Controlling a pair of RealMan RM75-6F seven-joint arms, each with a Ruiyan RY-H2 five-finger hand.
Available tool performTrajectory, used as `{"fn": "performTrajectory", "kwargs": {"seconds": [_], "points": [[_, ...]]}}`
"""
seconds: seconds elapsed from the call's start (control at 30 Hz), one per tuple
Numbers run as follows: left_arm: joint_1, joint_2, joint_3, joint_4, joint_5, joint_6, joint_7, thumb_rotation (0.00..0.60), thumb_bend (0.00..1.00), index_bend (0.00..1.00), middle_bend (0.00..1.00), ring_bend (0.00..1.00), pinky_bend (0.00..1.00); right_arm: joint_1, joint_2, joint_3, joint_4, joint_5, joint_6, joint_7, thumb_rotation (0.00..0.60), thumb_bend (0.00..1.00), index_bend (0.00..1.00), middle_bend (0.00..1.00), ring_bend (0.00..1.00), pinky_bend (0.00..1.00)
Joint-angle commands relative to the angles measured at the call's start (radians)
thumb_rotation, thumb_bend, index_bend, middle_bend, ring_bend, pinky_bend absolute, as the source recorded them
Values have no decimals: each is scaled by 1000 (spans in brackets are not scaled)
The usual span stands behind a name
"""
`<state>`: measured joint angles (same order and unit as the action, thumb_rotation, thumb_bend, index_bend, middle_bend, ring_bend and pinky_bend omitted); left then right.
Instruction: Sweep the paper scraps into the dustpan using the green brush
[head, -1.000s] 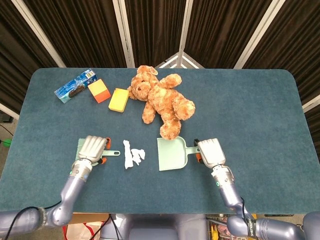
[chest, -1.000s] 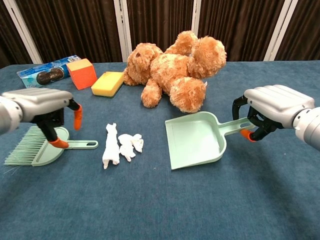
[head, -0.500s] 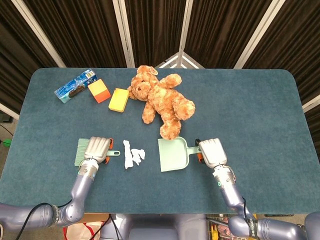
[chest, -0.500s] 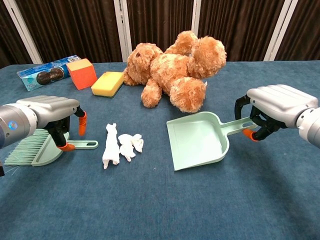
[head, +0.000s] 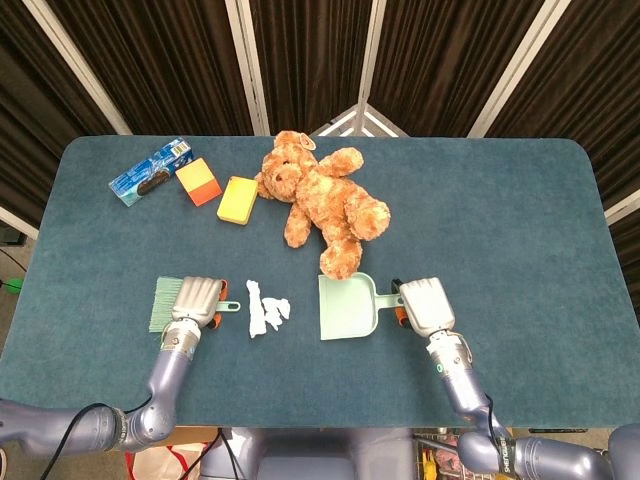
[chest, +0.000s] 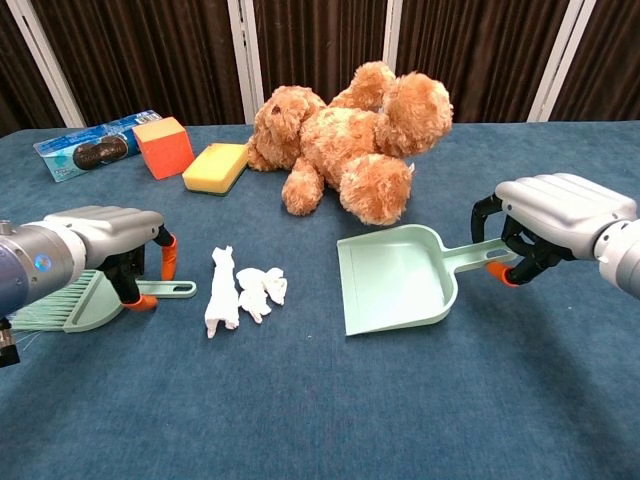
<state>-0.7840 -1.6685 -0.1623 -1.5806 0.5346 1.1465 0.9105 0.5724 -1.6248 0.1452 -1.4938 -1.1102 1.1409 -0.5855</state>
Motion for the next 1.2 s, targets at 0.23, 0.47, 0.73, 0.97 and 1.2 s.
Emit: {"fn": "performTrajectory", "kwargs": {"seconds": [0.23,0.47,0.73,0.97,1.2], "points": [[-3,-14,8,25,-8,7,-14,600,505,632,1000,1000,1000,-2,2,-3,5,2,-2,4,600,507,633,899,897,922],[9,-12,-10,15,32,20,-79,600,579,753,1000,1000,1000,-1,5,-4,-4,-2,-1,-1,600,507,633,899,897,922],[19,5,-40,-54,100,34,-161,600,613,807,1000,1000,1000,1,4,-2,-25,3,11,-24,600,507,635,899,897,922],[33,21,-82,-139,143,52,-251,600,652,836,1000,1000,1000,-1,22,0,-55,7,20,-41,600,507,635,899,897,921],[46,53,-128,-252,166,75,-321,600,667,844,1000,1000,1000,2,35,4,-88,15,29,-65,600,507,650,899,897,922]]}}
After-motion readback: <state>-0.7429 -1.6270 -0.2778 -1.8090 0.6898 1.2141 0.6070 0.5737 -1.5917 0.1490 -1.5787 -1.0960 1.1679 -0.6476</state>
